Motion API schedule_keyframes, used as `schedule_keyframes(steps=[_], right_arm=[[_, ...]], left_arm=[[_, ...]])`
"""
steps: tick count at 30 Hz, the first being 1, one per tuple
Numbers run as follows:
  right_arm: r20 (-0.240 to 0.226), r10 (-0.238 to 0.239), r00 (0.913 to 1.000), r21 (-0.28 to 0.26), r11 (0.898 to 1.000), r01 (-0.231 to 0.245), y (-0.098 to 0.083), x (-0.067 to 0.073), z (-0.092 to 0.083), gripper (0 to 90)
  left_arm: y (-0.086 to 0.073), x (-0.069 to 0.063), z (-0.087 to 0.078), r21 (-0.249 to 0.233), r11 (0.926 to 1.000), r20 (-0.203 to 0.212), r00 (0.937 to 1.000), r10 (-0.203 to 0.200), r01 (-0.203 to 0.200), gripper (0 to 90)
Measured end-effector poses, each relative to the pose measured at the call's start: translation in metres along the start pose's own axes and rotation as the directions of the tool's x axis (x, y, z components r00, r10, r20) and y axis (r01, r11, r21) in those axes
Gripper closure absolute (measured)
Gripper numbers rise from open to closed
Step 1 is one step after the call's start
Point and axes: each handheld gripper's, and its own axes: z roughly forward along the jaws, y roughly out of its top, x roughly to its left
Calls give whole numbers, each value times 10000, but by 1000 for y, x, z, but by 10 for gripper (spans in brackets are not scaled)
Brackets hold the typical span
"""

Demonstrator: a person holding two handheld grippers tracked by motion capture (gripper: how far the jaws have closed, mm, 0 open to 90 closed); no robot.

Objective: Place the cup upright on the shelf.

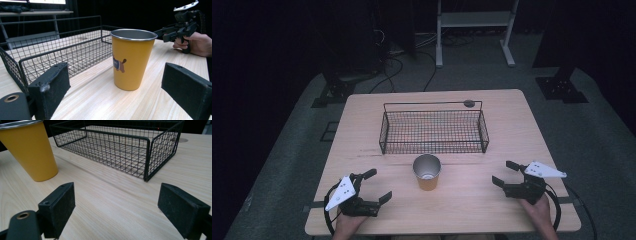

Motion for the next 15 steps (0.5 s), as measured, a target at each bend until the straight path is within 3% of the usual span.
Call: schedule_keyframes(steps=[6, 15], right_arm=[[33, -49, 10000, 84, 10000, 48, 0, 1, 0, 134], [140, -81, 9999, 179, 9998, 79, 0, 2, 1, 134]], left_arm=[[0, -4, 2, 299, 9993, 213, 9996, 198, -205, 69], [2, -8, 8, 162, 9995, 381, 9990, 250, -256, 50]])
